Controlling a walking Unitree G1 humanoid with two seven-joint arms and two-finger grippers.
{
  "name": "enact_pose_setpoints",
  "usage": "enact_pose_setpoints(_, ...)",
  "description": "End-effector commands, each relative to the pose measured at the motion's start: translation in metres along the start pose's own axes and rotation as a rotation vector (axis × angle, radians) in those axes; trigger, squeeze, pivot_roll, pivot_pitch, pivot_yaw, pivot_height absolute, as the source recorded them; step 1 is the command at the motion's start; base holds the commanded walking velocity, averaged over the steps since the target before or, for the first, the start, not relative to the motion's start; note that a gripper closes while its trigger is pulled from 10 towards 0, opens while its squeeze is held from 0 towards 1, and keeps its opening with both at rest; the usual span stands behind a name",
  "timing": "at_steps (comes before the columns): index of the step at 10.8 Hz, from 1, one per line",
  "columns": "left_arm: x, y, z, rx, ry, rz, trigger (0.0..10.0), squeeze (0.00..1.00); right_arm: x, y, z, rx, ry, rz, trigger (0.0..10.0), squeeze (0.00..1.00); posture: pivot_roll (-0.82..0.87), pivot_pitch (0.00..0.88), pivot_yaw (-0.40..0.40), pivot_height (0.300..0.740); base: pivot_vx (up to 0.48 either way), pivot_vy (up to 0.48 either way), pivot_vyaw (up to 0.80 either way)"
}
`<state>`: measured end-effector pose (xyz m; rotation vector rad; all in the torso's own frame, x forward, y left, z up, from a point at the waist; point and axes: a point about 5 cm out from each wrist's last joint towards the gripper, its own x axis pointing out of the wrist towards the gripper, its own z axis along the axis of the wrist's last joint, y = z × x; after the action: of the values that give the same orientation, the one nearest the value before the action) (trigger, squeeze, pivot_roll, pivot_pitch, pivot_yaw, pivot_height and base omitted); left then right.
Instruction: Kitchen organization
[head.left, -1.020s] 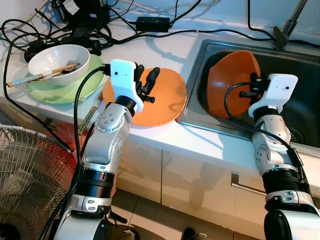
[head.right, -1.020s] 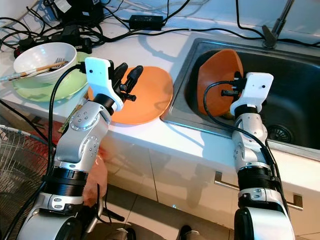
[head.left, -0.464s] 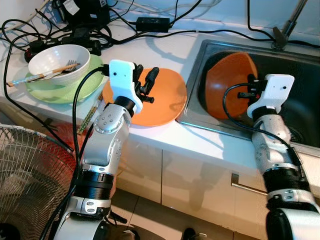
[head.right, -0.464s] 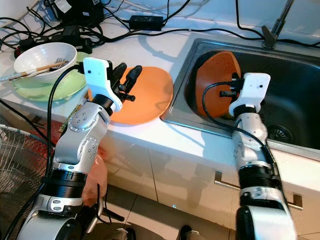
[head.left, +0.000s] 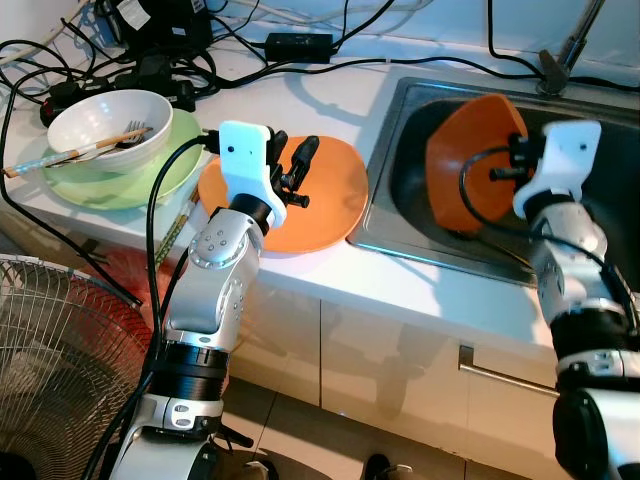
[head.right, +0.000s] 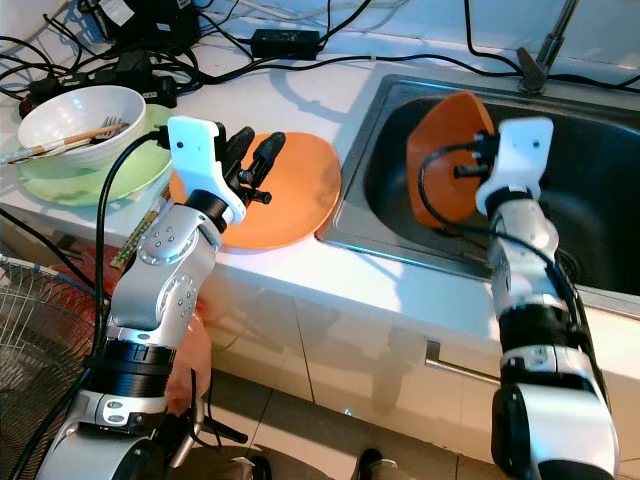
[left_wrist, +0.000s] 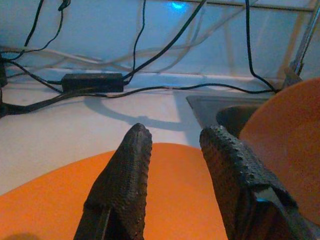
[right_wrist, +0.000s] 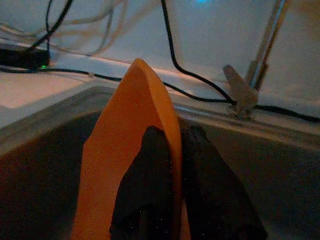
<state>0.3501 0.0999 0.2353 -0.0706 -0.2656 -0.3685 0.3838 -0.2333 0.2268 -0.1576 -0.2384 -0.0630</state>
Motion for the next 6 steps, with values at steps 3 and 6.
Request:
enact_pose_setpoints(3,-0.001,-0.003,0.000,-0.010,0.000,-0.005,10.0,0.00,0.008,0.007,-0.007,-0.135,0.119,0.130,10.0,0.00,0.07,0.172,0.033,0.740,0.000,0.000,0.00)
enact_pose_setpoints(6,-0.003,-0.003,-0.001,-0.013,0.000,0.000,10.0,0.00,0.015,0.016,-0.005,-0.194,0.145,0.207,10.0,0.00,0.08,0.176,0.023,0.740,0.000,0.000,0.00)
